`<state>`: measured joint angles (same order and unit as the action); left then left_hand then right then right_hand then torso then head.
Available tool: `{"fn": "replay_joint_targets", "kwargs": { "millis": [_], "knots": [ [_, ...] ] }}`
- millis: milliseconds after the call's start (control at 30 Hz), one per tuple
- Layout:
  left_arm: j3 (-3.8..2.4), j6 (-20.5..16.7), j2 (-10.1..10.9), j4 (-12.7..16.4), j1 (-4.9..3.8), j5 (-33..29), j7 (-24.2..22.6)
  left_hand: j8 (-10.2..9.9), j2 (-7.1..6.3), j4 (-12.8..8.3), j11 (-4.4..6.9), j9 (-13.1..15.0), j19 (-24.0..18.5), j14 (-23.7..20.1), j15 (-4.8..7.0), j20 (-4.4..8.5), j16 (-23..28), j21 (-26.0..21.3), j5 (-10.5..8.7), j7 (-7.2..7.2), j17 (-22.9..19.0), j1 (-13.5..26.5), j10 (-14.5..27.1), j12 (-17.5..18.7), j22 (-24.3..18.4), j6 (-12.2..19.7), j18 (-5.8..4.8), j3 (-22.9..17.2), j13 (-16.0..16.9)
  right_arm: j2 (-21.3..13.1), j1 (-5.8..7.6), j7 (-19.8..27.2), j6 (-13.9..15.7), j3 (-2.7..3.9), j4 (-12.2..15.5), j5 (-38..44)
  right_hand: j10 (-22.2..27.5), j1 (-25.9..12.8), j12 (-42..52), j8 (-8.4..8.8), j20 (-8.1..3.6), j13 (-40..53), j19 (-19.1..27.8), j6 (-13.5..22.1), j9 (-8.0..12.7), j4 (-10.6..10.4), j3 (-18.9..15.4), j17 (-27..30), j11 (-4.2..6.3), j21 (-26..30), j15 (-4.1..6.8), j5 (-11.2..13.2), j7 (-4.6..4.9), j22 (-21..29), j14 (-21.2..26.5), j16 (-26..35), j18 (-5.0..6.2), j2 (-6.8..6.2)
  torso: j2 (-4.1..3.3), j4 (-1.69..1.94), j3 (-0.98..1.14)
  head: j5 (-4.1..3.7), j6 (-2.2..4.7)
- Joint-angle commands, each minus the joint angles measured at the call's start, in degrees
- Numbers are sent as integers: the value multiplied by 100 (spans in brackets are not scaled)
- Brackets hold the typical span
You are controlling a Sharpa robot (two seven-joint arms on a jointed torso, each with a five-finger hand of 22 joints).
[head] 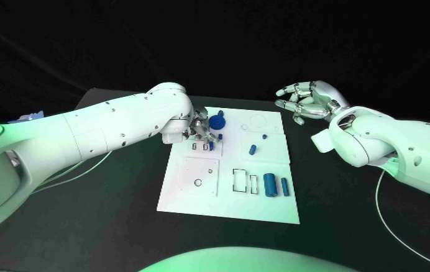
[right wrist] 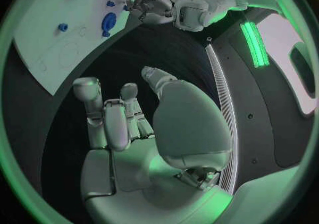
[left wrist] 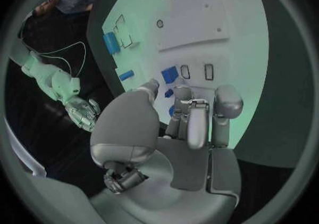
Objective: Assemble the parts on the task board
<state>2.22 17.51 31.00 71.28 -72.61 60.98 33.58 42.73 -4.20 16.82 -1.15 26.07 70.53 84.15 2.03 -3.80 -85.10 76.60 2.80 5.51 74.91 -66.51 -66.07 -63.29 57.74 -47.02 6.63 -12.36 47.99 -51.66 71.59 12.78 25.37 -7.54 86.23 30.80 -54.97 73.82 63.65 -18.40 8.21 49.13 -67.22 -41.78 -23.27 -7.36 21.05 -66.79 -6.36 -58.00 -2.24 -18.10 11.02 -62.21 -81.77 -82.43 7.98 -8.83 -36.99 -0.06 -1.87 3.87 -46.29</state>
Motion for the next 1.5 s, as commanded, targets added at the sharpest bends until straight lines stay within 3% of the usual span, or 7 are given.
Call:
{"fn": "replay_joint_targets", "kwargs": {
  "millis": [33, 500, 767, 867, 967, 1333, 1500],
  "knots": [
    [3, 155, -25, -17, 4, -58, -19, 37, -10, -6, 17, 9, 46, 323, 45, 5, -26, 28, 8, -40, 561, -75, -4, -22, 16, 25, -31, -62, 3, 6, -7, -2, -23, -1, -2, 52, 33, -46, -17, -51, -12, -2, 19, 8, 7, -53, 5, 1, 2, 21, 15, -36, 16, 3, -23, 39, -7, -8, -4, -8, -5, -6, -15],
    [8, 245, -27, 13, 9, -87, -20, 30, -23, -4, 32, 40, 22, 321, 57, 6, -35, 66, 10, -55, 566, -288, 9, -43, 53, 41, -32, -534, 25, 10, -12, -42, 53, -1, -17, 54, 19, -35, -5, -71, -13, 4, 31, -4, 6, -52, 22, 22, 7, 44, 18, -55, 12, 19, -15, 48, -2, 1, 7, -2, 2, -18, -40],
    [8, 250, -26, 22, 9, -177, -42, 41, -249, -16, 58, 104, 2, 322, 77, 25, -46, 103, 11, -63, 575, -518, 29, -22, 94, 50, -32, -1665, 8, 16, -13, -49, 72, -1, -21, 54, 12, -27, 1, -83, -15, 4, 35, -11, 6, -50, 35, 28, 9, 55, 20, -67, 10, 25, -12, 51, 0, 7, 6, -1, -1, -21, -50],
    [8, 249, -27, 13, 9, -226, -62, 112, -373, -210, 64, 193, 0, 327, 90, 31, -60, 121, 11, -83, 597, -736, 23, 0, 120, 104, -38, -2434, -12, 18, -13, -45, 76, -1, -23, 52, 12, -27, 1, -83, -15, 4, 35, -11, 6, -50, 35, 28, 9, 55, 20, -67, 10, 25, -12, 51, 0, 7, 4, 2, -2, -21, -63],
    [8, 257, -28, -3, 9, -246, -70, 154, -416, -372, 61, 247, 2, 331, 87, 32, -69, 133, 11, -77, 614, -779, 20, 16, 136, 151, -40, -2783, -25, 19, -13, -43, 77, -1, -23, 51, 12, -27, 1, -83, -15, 4, 35, -11, 6, -50, 35, 28, 9, 55, 20, -67, 10, 25, -12, 51, 0, 7, 1, 4, -1, -19, -69],
    [11, 326, -28, -50, 9, -279, -89, 216, -511, -579, 51, 329, -2, 339, 74, 20, -85, 147, 15, -64, 640, -636, 7, 27, 153, 197, -41, -3169, -39, 22, -17, -35, 66, -1, -29, 21, 7, -24, 5, -90, -16, 4, 34, -14, 7, -49, 42, 28, 11, 56, 22, -78, 9, 24, -12, 51, 0, 6, 2, -3, 2, -14, -87],
    [11, 297, -16, -53, 9, -337, -135, 268, -562, -979, 34, 414, -7, 346, 59, 10, -97, 170, 99, -22, 658, -557, -1, 58, 173, 221, -41, -3656, -58, 22, -20, -27, 67, -1, -29, 8, 5, -27, 7, -95, -16, 2, 34, -15, 8, -51, 43, 37, 11, 57, 22, -82, 9, 23, -9, 55, 0, 3, 2, -2, 2, -18, -86]
  ]
}}
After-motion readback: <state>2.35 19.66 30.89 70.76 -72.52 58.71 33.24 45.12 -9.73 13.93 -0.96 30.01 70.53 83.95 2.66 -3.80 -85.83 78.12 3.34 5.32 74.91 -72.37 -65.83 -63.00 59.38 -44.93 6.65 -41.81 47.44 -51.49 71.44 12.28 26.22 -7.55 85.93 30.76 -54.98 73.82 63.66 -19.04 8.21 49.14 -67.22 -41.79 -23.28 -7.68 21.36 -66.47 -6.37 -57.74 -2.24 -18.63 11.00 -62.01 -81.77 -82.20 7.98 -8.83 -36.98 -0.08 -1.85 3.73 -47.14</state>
